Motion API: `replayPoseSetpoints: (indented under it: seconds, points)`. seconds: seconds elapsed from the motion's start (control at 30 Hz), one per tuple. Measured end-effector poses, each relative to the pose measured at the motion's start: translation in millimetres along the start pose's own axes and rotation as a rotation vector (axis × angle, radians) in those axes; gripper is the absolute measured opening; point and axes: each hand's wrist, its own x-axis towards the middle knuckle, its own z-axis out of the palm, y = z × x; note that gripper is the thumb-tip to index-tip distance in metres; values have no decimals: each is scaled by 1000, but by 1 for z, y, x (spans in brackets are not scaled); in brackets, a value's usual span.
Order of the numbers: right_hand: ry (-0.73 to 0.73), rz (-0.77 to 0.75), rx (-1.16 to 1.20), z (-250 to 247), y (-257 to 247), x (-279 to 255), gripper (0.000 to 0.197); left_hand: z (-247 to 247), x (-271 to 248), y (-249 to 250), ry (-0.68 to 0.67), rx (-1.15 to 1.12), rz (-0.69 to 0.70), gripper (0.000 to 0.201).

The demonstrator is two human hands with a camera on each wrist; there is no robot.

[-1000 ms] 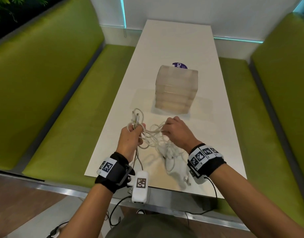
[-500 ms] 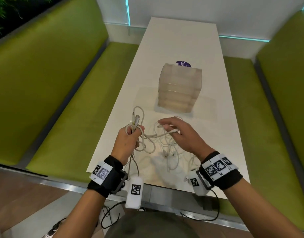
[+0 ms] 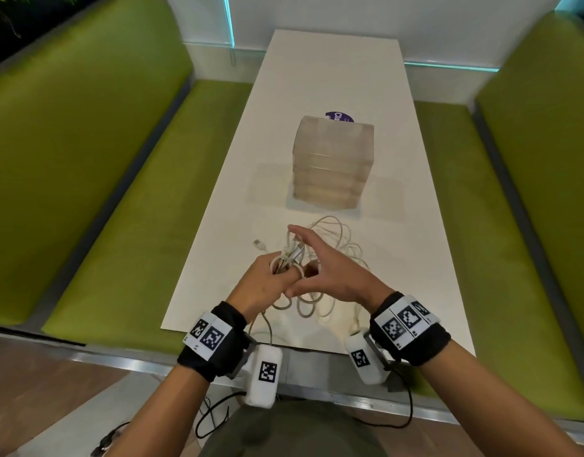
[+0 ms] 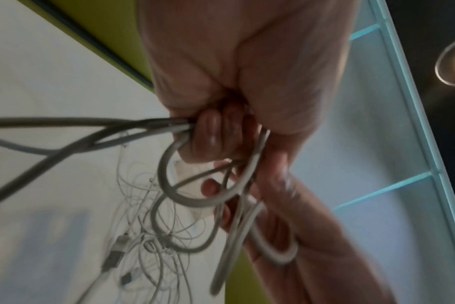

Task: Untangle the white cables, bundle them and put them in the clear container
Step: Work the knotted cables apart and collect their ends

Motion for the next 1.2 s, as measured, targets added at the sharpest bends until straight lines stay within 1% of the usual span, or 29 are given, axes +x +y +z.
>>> replayPoseSetpoints:
  seconds: [0.07, 0.1, 0.17, 0.2, 0.27, 0.33, 0.37, 0.4, 0.47, 0.53, 0.57, 0.6, 0.63, 0.7, 0.77, 0.87, 0.93, 0.97, 1.03, 1.1, 1.13, 1.2]
  points:
    - [23, 1, 4, 0, 4, -2, 69, -6, -2, 2, -33, -18, -29, 6]
    - [35, 3, 29, 0, 6, -3, 63, -9, -2, 1, -41, -31, -40, 7]
    - [74, -1, 72, 4, 8, -5, 58, -13, -3, 0, -56, -84, -50, 22]
    - [96, -10, 88, 6, 8, -5, 60, -13, -3, 0, -61, -127, -44, 29]
    - [133, -28, 127, 9, 8, -5, 72, -12, -4, 1, -31, -185, -25, 47]
    - [146, -23, 144, 10, 11, -6, 90, -12, -4, 0, 71, -203, -19, 58]
    - [136, -21, 122, 9, 15, -8, 93, -14, -3, -1, 122, -249, -16, 59]
    - [111, -26, 73, 8, 18, -10, 90, -17, -2, -2, 164, -321, -18, 56]
    - [23, -50, -90, 8, 25, -18, 71, -26, 0, -2, 230, -437, -34, 48]
    - [-55, -74, -246, 12, 33, -24, 50, -33, 1, -1, 268, -446, -41, 30]
    - [-84, -62, -291, 17, 37, -26, 41, -35, 1, -1, 273, -431, -38, 22]
    - [-109, -39, -321, 22, 40, -28, 34, -36, 0, -1, 276, -411, -31, 19]
    - [-134, -18, -345, 28, 44, -29, 30, -37, -1, 0, 277, -393, -23, 20]
    - [-199, 8, -390, 43, 51, -32, 25, -37, -2, 1, 284, -376, 11, 23]
    - [-294, 17, -417, 56, 58, -36, 27, -36, -3, 1, 286, -376, 45, 25]
    - [-421, 72, -384, 67, 59, -40, 35, -34, -4, 0, 278, -379, 63, 26]
    - [-498, 126, -368, 69, 60, -41, 48, -33, -4, 0, 277, -376, 66, 26]
    - [-518, 135, -402, 69, 61, -41, 55, -33, -5, 0, 278, -374, 70, 27]
    - [-526, 131, -479, 67, 64, -42, 68, -33, -5, -1, 280, -374, 78, 27]
    - [-502, 128, -474, 64, 67, -42, 73, -33, -6, -2, 283, -381, 87, 28]
    - [-486, 129, -452, 62, 67, -42, 72, -33, -6, -2, 284, -385, 91, 28]
    - [-428, 133, -388, 53, 66, -43, 60, -34, -6, -3, 282, -390, 95, 28]
